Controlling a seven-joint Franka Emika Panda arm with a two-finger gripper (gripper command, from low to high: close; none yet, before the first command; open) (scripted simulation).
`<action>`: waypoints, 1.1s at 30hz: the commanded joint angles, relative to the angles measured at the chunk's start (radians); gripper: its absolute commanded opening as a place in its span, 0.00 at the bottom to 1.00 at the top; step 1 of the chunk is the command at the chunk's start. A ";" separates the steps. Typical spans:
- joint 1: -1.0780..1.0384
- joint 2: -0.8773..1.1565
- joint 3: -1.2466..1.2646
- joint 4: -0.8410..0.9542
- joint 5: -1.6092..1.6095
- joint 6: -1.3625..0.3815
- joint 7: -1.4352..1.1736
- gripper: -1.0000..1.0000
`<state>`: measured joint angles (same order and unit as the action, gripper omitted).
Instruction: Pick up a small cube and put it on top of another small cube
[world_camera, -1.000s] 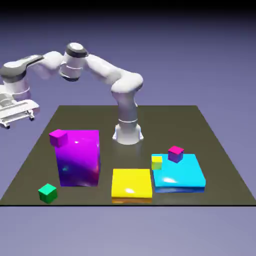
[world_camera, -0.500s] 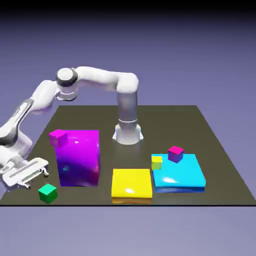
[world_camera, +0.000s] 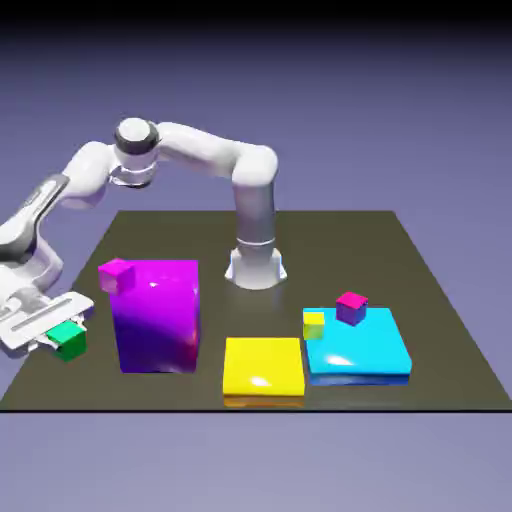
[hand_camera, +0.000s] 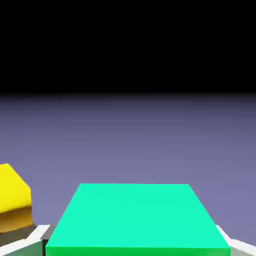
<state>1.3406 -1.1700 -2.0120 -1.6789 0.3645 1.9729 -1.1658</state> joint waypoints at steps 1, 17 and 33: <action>-0.025 0.030 0.036 -0.028 0.001 0.021 0.039 0.00; 0.001 0.248 0.268 -0.603 0.122 0.276 0.016 0.00; 0.303 0.180 0.181 -1.043 0.210 0.389 -0.418 0.00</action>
<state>1.6439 -0.9895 -1.8313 -2.7220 0.5727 2.3615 -1.5819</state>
